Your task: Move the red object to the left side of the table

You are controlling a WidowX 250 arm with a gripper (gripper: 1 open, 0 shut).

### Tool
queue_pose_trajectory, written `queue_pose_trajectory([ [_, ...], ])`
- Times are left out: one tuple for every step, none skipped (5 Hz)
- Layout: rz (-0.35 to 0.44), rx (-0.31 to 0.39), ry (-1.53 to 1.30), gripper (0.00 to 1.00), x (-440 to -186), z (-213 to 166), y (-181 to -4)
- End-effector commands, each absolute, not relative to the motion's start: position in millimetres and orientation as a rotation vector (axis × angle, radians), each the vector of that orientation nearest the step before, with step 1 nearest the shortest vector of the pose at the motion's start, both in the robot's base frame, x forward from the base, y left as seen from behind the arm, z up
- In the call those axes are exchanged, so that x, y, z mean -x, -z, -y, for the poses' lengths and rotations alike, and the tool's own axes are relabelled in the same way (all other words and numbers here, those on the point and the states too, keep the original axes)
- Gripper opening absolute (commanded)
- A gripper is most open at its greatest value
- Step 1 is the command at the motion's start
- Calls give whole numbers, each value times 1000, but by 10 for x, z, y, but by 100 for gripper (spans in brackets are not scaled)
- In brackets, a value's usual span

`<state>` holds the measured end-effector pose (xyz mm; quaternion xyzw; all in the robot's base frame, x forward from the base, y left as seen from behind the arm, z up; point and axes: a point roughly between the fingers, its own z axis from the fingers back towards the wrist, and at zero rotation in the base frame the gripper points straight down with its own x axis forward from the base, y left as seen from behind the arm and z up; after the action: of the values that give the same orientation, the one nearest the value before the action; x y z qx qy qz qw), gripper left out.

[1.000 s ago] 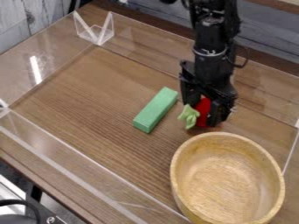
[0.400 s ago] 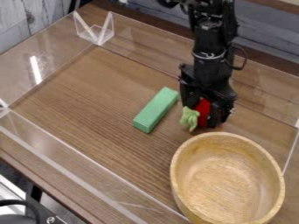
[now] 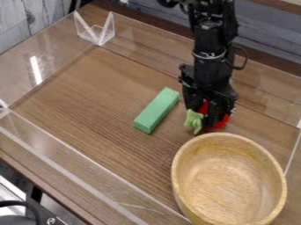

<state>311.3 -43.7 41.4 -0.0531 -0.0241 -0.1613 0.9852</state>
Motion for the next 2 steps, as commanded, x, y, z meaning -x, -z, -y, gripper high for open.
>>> queue_pose_trajectory([
  [118,104,320,0,-3208,417,-612],
  [144,107,309,0,-3193,357,-754],
])
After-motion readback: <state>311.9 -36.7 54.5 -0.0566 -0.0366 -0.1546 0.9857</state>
